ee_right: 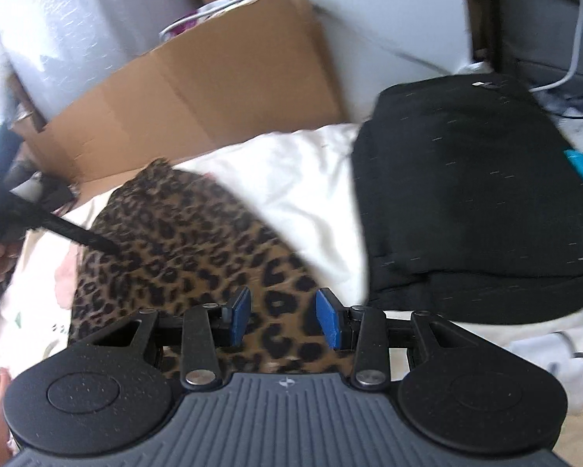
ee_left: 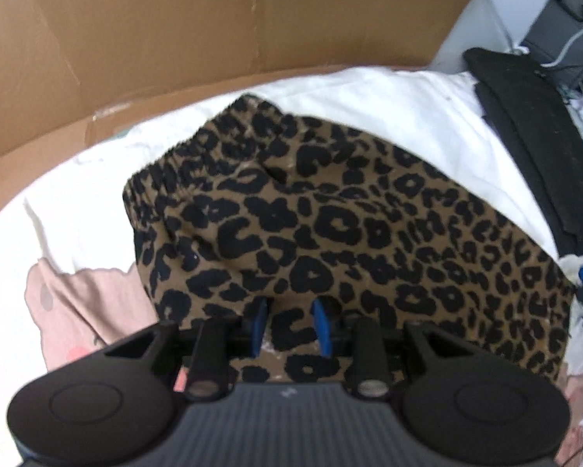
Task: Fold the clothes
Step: 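Close the left tool on the skirt waistband and lift it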
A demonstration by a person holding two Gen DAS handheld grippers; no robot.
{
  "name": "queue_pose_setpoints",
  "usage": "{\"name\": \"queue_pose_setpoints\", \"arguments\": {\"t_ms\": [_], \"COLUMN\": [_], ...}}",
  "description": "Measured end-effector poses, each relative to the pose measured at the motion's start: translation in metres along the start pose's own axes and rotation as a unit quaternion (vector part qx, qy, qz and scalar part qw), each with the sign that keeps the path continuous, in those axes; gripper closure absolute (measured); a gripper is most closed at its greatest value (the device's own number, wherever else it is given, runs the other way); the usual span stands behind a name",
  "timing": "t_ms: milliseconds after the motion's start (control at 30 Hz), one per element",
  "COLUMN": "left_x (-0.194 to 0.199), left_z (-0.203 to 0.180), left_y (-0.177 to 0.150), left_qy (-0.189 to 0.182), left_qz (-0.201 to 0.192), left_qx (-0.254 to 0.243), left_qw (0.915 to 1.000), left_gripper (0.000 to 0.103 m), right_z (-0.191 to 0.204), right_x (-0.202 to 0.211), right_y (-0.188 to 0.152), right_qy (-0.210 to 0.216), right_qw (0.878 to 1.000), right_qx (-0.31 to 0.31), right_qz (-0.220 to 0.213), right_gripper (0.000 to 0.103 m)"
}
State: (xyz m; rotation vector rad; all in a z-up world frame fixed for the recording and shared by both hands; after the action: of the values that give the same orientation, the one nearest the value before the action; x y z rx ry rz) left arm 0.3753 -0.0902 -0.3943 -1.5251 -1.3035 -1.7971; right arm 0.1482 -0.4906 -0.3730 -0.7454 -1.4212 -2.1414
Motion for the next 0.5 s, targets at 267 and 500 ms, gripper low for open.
{"name": "queue_pose_setpoints", "arguments": {"t_ms": [267,500], "left_x": [-0.033,-0.008], "left_z": [0.005,-0.010], "left_y": [-0.012,0.013], "left_qy": [0.035,0.039], "left_qz": [0.037,0.006], "left_qx": [0.027,-0.001], "left_qw": [0.9983,0.9992], "left_gripper": [0.073,0.081], "right_z": [0.000,-0.011], "right_x": [-0.034,-0.027], "right_y": [-0.037,-0.042], "right_qy": [-0.020,-0.040], "right_qw": [0.997,0.997], "right_qx": [0.037,0.032], "right_qz": [0.061,0.064], "right_gripper": [0.064,0.074]}}
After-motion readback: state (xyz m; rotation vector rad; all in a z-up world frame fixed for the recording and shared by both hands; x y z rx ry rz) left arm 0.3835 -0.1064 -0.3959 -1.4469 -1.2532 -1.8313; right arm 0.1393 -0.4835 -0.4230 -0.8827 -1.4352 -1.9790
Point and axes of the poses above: each gripper's, at about its wrist camera, not at the fingertips, and x roughly against the way its jaws point, z to its left, y to its top, the point moved 6 cm from there along -x, roughly the way its jaws point, and after that the axes turned 4 degrees about -z, right-handed, at the moved point
